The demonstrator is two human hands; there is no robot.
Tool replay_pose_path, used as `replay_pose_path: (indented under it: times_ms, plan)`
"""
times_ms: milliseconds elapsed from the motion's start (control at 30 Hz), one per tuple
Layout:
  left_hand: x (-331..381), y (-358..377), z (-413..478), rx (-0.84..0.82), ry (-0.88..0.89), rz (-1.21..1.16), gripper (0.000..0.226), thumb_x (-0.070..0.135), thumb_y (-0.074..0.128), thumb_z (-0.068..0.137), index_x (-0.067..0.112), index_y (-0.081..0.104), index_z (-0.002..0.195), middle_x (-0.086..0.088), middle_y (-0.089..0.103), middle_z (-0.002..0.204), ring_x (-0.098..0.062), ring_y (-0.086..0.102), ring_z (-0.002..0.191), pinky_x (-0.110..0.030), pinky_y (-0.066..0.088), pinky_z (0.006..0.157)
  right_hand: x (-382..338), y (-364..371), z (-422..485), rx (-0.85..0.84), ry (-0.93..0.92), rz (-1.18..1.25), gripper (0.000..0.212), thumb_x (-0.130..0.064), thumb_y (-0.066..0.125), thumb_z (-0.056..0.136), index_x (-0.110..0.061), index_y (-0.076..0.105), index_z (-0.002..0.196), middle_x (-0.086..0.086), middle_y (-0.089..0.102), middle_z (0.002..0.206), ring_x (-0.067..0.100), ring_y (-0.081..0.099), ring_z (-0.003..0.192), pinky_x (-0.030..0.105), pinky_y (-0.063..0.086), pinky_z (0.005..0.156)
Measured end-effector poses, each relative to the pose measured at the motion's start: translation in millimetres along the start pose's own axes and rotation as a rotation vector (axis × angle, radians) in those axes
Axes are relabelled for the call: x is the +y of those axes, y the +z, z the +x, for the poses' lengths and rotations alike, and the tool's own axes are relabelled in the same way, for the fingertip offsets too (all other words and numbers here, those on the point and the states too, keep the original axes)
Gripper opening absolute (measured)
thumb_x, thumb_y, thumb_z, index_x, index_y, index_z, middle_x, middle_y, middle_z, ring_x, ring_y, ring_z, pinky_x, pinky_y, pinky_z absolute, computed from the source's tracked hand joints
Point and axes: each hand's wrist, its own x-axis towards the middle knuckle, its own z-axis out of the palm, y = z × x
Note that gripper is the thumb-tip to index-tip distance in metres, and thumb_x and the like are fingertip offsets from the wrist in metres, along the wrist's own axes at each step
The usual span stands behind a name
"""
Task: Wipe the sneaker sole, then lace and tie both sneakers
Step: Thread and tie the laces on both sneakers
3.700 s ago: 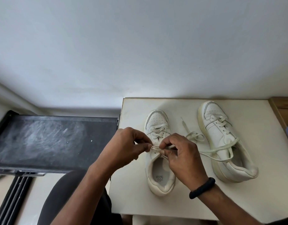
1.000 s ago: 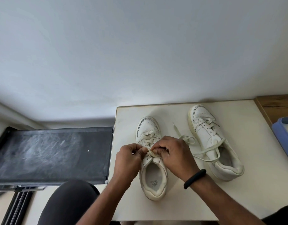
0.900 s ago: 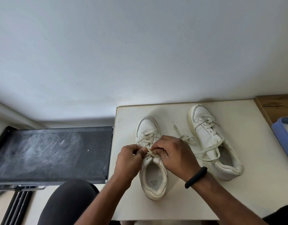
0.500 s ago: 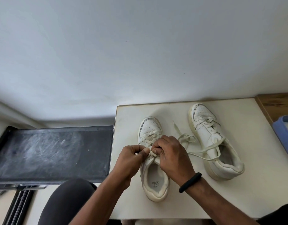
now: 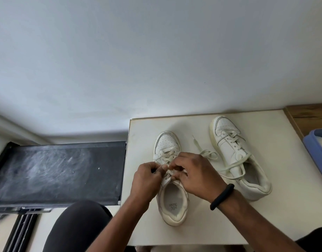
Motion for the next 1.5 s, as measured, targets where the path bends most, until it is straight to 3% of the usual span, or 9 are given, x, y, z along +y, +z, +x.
replay_pose_path:
  times_ms: [67,233,433,600,800,933,1100,1233,1500]
  plan:
    - [-0.7,-1.1,0.2,-0.013,0.007,-0.004,0.032,0.033,0.071,0.097,0.020,0.068,0.068,0.008,0.060,0.062,-0.010,0.048,0.058,-0.028,0.037,0.058,1.5,2.2,1.0,0.052,-0.022,0.035,0.004,-0.018,0.076,0.084,-0.021,0.076,0.088,-0.010,0.069,0.086,0.007,0.066,0.078,0.031,0.056,0.071]
    - [-0.4,-3.0,0.6,-0.024,0.015,-0.029,0.027,0.034,0.073,0.095,0.017,0.074,0.074,0.004,0.067,0.068,-0.013,0.052,0.064,-0.028,0.041,0.063,3.1,9.7,0.7,0.132,0.021,0.085,0.007,-0.015,0.072,0.085,-0.021,0.075,0.083,-0.009,0.069,0.081,0.007,0.066,0.075,0.032,0.056,0.066]
    - [2.0,-2.9,-3.1,-0.002,0.059,-0.013,0.023,0.033,0.075,0.094,0.019,0.079,0.076,0.009,0.064,0.057,-0.004,0.045,0.048,-0.016,0.034,0.046,0.9,20.8,-1.3,0.252,0.136,0.154,0.011,-0.014,0.076,0.084,-0.020,0.070,0.076,-0.013,0.067,0.078,0.005,0.063,0.075,0.030,0.054,0.067]
    - [2.5,-8.4,-5.3,0.015,0.139,0.164,0.015,0.023,0.071,0.096,0.023,0.082,0.086,0.008,0.072,0.066,-0.010,0.063,0.064,-0.035,0.059,0.069,-1.6,18.6,-2.4,0.238,0.158,0.157,0.010,-0.019,0.079,0.083,-0.021,0.070,0.078,-0.013,0.068,0.078,0.004,0.064,0.075,0.022,0.052,0.066]
    - [9.7,-13.6,-12.2,0.105,0.197,0.324,0.008,0.025,0.077,0.091,0.029,0.079,0.084,0.012,0.069,0.067,-0.001,0.061,0.063,-0.013,0.038,0.053,-3.2,13.2,-2.8,0.198,0.196,0.167,0.014,-0.020,0.079,0.084,-0.022,0.067,0.078,-0.015,0.067,0.073,0.002,0.064,0.075,0.019,0.051,0.065]
    - [8.5,-10.0,-10.9,0.081,0.173,0.324,0.009,0.022,0.073,0.093,0.026,0.078,0.086,0.012,0.068,0.072,-0.004,0.056,0.062,-0.018,0.036,0.055,-4.7,15.9,-2.6,0.204,0.190,0.176,0.014,-0.015,0.078,0.084,-0.019,0.067,0.078,-0.012,0.067,0.076,0.004,0.064,0.075,0.025,0.052,0.067]
    - [2.7,-4.9,-10.8,0.057,0.116,0.220,0.012,0.019,0.071,0.095,0.024,0.078,0.087,0.008,0.075,0.077,-0.012,0.067,0.076,-0.024,0.045,0.063,-4.6,22.1,-3.7,0.240,0.180,0.169,0.015,-0.013,0.078,0.084,-0.019,0.065,0.077,-0.012,0.064,0.076,0.007,0.063,0.075,0.033,0.054,0.068]
    - [-0.4,-7.8,-6.2,0.011,0.089,0.149,0.020,0.033,0.069,0.098,0.024,0.079,0.083,0.004,0.073,0.069,-0.014,0.062,0.064,-0.035,0.056,0.065,-4.7,21.8,-3.2,0.227,0.207,0.197,0.013,-0.014,0.077,0.084,-0.020,0.068,0.078,-0.011,0.065,0.079,0.007,0.064,0.078,0.034,0.055,0.070]
    - [7.2,-14.1,-7.6,-0.014,0.091,0.205,0.024,0.044,0.077,0.090,0.023,0.078,0.078,0.010,0.065,0.056,-0.010,0.055,0.051,-0.024,0.039,0.052,-11.2,-0.1,-11.2,0.162,0.213,0.108,0.012,-0.015,0.074,0.087,-0.026,0.071,0.090,-0.014,0.068,0.091,0.003,0.065,0.085,0.023,0.056,0.074]
